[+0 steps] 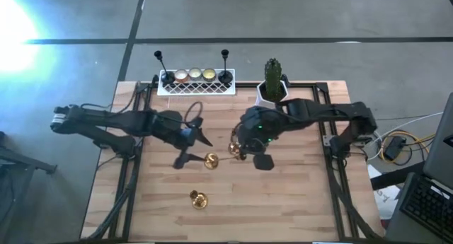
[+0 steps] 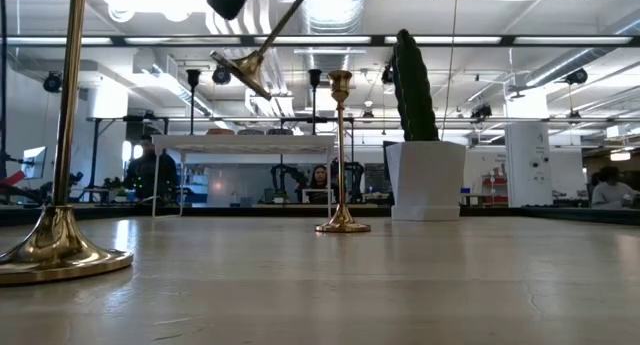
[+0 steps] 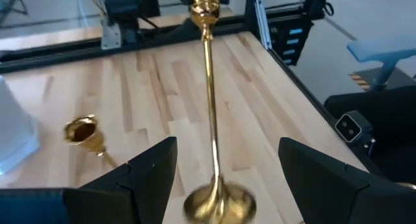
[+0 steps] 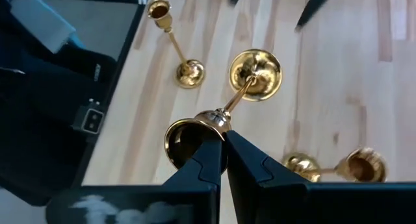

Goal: Pick & Place candle stick holders
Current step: Put the bottom right golden candle holder on the shelf

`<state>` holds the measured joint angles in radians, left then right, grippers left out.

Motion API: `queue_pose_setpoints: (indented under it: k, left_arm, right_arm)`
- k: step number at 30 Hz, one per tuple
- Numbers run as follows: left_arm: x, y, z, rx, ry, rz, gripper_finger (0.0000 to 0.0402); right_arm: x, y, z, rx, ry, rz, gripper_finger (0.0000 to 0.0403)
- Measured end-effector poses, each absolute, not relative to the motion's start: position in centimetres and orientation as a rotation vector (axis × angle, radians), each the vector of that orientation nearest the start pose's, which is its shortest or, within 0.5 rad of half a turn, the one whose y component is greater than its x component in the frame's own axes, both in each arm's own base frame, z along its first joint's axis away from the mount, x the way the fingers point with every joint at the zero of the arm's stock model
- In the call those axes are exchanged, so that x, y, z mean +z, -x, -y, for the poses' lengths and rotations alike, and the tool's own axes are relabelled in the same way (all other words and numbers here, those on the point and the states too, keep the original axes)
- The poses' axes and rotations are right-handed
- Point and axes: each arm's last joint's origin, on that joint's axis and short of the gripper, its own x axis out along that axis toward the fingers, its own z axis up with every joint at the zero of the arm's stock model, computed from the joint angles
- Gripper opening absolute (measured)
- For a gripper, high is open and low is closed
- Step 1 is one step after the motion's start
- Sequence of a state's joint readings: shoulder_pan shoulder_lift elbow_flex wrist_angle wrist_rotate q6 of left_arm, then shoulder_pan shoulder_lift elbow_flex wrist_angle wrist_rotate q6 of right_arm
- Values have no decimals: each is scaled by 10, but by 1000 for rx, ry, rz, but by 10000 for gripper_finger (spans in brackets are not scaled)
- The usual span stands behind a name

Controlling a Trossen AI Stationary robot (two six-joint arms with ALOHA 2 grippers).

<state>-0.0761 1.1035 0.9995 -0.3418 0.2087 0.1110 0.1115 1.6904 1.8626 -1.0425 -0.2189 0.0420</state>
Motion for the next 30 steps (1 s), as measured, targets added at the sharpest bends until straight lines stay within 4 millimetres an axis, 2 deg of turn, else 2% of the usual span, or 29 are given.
queue_pose_setpoints:
  k: [7, 15, 19, 30]
  left_arm:
    - [324, -263, 29, -406, -48, -482, 273]
    - [328, -280, 31, -428, -62, -477, 273]
    - [333, -286, 32, -450, -59, -462, 273]
    - [327, -294, 35, -537, -45, -455, 270]
  right_arm:
    - [399, -366, -43, 302, -29, -933, 8]
    - [397, -384, -43, 325, 2, -951, 8]
    - [396, -388, -42, 328, 8, -960, 8]
    - [399, -388, -43, 366, -1, -946, 8]
